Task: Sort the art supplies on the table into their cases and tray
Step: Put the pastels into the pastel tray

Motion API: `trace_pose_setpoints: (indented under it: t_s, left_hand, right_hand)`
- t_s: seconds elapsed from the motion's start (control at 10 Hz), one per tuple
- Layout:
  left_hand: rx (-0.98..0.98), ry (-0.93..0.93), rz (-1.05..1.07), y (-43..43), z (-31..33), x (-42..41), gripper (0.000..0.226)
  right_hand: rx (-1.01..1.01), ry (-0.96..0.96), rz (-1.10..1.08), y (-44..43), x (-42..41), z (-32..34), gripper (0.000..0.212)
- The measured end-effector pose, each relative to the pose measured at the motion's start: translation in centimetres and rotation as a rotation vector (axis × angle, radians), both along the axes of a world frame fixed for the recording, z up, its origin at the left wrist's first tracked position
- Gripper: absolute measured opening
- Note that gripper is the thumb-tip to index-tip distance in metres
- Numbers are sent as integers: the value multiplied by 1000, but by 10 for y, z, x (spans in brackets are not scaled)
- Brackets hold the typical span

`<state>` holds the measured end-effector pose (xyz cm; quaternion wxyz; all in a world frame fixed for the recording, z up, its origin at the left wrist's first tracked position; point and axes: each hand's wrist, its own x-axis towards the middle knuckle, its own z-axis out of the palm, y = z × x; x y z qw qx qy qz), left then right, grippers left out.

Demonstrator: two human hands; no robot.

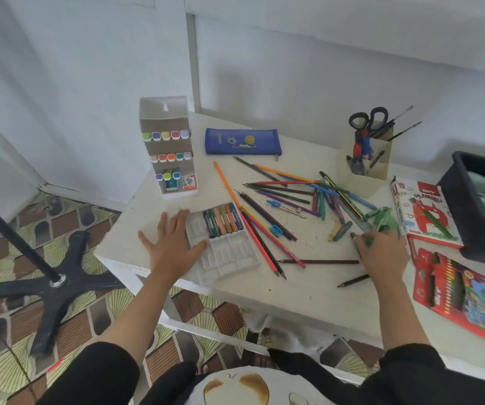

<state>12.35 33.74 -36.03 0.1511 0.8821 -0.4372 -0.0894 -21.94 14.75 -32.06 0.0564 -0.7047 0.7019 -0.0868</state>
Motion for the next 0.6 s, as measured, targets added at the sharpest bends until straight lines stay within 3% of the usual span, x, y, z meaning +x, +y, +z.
trace_pose_setpoints:
  t_s: [0.2, 0.4, 0.6]
  left_hand:
    - [25, -18, 9, -1, 0, 0, 82]
    - [18, -17, 8, -2, 0, -1, 82]
    - [22, -23, 9, 1, -1, 0, 82]
  right_hand:
    - [23, 38, -50, 4, 5, -3, 31]
    - [66, -78, -7, 3, 12, 0, 23]
    - [-86, -141, 96, 8, 18, 2, 13]
